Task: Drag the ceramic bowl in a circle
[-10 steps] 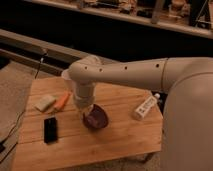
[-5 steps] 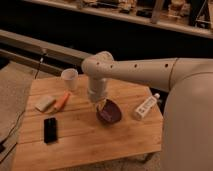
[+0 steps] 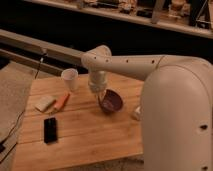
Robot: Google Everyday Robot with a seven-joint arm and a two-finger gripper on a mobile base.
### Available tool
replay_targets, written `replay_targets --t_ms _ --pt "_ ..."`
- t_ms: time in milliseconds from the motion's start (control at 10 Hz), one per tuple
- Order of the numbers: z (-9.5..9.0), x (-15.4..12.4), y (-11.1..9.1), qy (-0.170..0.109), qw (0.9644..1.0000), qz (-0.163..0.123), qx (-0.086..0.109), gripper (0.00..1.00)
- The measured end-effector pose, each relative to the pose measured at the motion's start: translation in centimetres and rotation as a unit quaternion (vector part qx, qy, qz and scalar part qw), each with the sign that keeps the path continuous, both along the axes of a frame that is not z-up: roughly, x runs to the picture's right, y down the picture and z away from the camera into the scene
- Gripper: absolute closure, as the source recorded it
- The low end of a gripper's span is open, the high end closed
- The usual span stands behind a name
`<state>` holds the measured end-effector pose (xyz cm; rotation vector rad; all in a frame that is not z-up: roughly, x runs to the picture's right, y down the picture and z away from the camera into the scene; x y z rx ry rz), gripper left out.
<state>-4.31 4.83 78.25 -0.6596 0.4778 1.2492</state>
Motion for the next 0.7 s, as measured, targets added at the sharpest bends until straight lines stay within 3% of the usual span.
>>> replay_targets --t_ms 300,700 --pt "1.1 -3.5 -1.4 -0.015 0.9999 -0.004 0.007 1.0" --pt "0.5 -8.5 1.0 -0.063 0.9979 -0.004 -0.013 1.0"
